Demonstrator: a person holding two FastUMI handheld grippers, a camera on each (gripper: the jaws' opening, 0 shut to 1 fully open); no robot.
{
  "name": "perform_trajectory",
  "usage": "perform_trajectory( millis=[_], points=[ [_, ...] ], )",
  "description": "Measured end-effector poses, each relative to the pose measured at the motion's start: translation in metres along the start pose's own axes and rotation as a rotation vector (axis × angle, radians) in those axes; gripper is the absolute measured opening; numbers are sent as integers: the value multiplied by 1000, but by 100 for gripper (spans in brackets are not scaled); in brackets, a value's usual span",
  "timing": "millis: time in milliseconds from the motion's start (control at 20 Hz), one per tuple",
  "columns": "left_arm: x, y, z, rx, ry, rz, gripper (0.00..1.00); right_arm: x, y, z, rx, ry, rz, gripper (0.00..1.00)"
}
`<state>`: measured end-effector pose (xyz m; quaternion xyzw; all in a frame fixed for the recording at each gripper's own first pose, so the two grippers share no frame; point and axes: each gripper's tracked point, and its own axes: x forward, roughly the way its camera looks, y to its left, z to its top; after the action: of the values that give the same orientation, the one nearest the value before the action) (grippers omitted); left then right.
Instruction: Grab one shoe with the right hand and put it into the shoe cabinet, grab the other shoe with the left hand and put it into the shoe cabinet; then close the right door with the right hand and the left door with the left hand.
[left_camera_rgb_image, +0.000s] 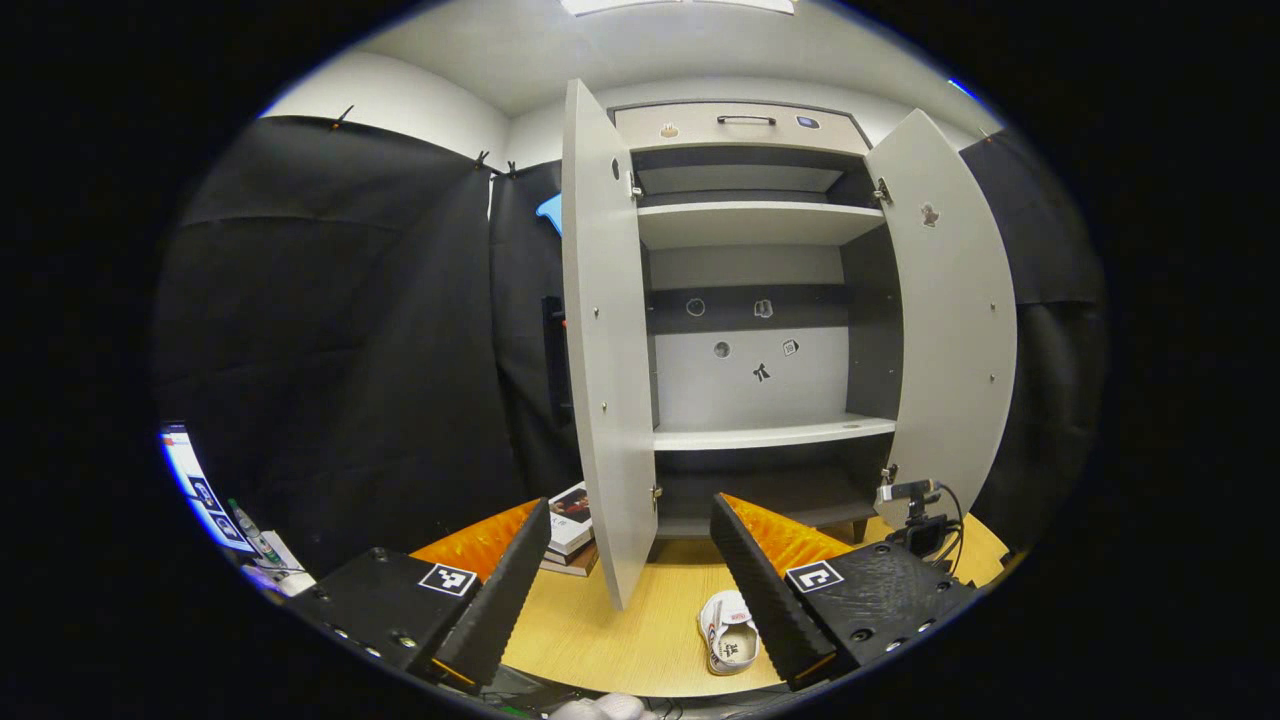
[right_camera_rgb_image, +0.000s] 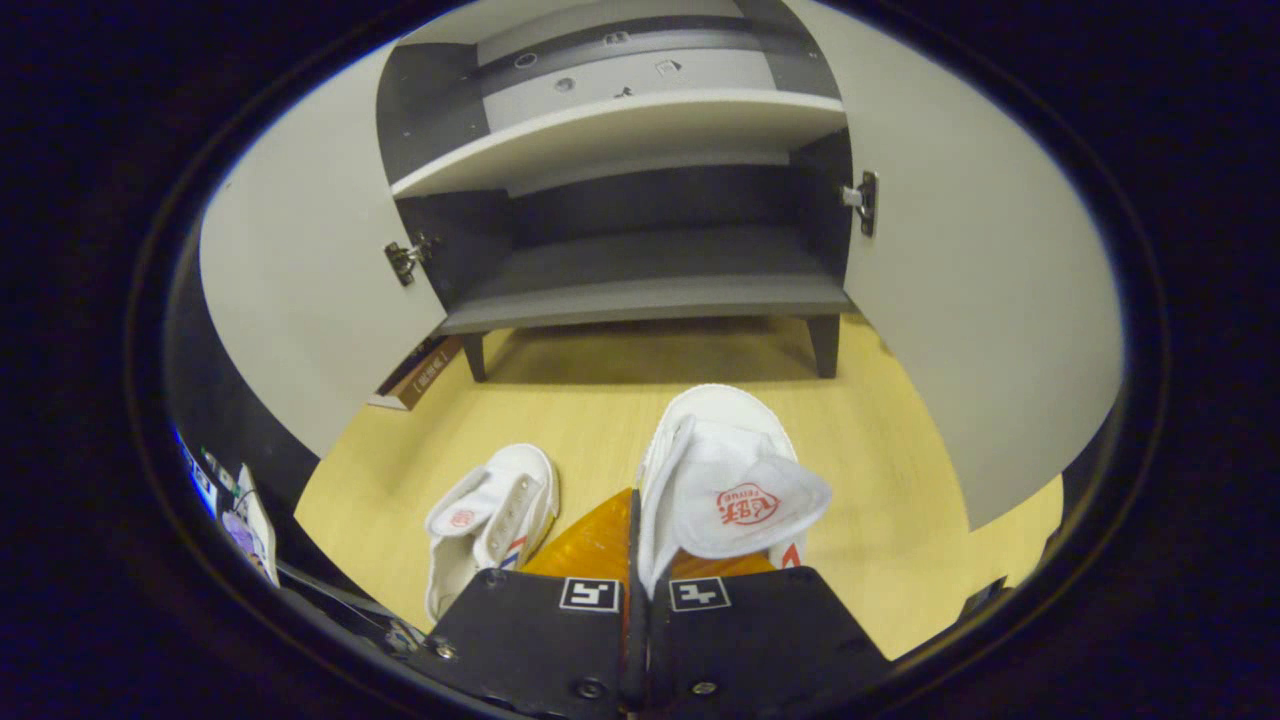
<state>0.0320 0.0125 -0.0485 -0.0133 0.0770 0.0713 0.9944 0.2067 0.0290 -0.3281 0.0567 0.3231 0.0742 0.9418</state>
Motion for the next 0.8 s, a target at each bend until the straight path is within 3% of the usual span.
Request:
perform_trajectory(
  millis=[500, 800],
  points=[
    [0, -10, -5, -20, -19, -52, 96, -91, 49, 190, -144, -283, 17, 5],
    [5, -3, -4, -23, -18, -16, 96, -72, 57, 316, -172, -390, -9, 5]
  ],
)
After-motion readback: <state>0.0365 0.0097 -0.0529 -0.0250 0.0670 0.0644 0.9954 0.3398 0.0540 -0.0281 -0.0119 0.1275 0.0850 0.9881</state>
